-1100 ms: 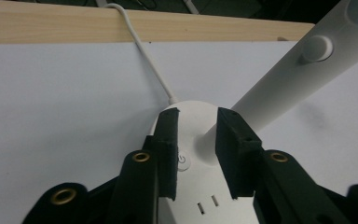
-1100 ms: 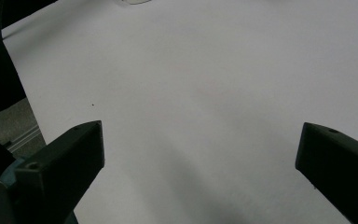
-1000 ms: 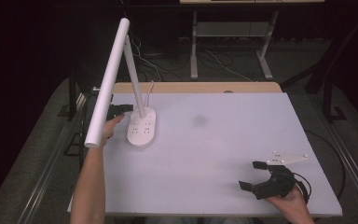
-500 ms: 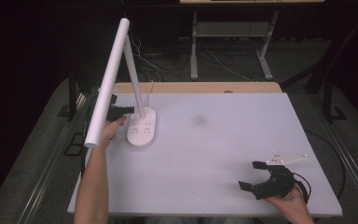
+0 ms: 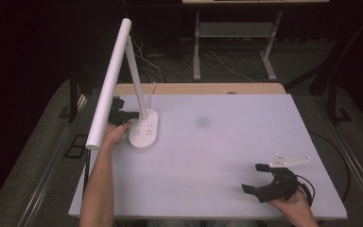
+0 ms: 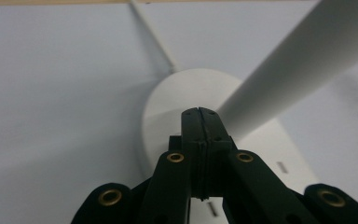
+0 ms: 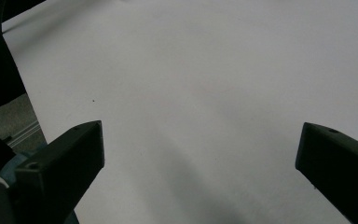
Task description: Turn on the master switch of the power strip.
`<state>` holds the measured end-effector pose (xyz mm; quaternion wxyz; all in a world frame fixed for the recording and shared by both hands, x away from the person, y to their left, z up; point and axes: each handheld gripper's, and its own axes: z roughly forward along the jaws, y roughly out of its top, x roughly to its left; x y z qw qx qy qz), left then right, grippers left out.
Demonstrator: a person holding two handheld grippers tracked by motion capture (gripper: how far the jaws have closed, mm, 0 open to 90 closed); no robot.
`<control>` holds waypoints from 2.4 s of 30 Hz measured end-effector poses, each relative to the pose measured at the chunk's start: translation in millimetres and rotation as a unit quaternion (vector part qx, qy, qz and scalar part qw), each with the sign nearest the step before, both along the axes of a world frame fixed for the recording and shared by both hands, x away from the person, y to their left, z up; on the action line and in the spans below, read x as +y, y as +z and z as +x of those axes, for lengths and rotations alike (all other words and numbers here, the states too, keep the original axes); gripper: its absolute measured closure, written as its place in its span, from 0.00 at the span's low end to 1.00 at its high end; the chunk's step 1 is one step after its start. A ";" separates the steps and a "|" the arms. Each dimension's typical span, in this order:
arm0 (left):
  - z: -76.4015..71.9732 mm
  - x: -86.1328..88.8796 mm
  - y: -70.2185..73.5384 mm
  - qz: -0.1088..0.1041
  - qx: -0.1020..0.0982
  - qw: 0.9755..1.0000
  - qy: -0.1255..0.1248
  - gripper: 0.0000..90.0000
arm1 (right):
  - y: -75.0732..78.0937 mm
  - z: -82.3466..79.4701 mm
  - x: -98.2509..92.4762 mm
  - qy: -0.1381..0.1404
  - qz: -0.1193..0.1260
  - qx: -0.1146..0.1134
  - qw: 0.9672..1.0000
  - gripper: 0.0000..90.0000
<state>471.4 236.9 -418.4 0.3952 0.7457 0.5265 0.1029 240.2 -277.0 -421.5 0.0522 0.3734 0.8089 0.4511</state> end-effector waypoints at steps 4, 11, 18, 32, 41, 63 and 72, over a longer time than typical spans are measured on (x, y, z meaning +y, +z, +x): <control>0.6 3.7 -2.8 -0.008 0.001 1.000 0.002 1.00 | -0.3 0.2 -0.1 0.000 -0.001 0.000 1.000 0.01; -1.5 1.5 -5.0 -0.018 -0.007 1.000 0.001 1.00 | -0.8 0.8 0.4 0.000 -0.002 0.002 1.000 0.01; -0.3 5.5 -5.8 -0.032 0.004 0.999 -0.001 1.00 | -0.7 0.3 0.5 0.001 -0.002 0.003 1.000 0.01; -1.0 5.8 -8.1 -0.047 0.012 0.999 0.013 1.00 | -0.9 -0.2 2.0 0.007 -0.004 0.002 1.000 0.01; -0.6 3.0 -7.1 -0.034 0.019 0.999 0.019 1.00 | -0.8 -0.2 2.2 0.009 -0.004 0.002 1.000 0.01; -6.2 1.7 -13.5 -0.066 -0.006 0.998 0.024 1.00 | -0.7 1.1 3.1 0.008 -0.003 0.005 1.000 0.01; -14.0 -2.2 0.4 -0.038 -0.037 0.998 0.039 1.00 | -0.3 0.6 2.2 0.008 -0.003 0.004 1.000 0.01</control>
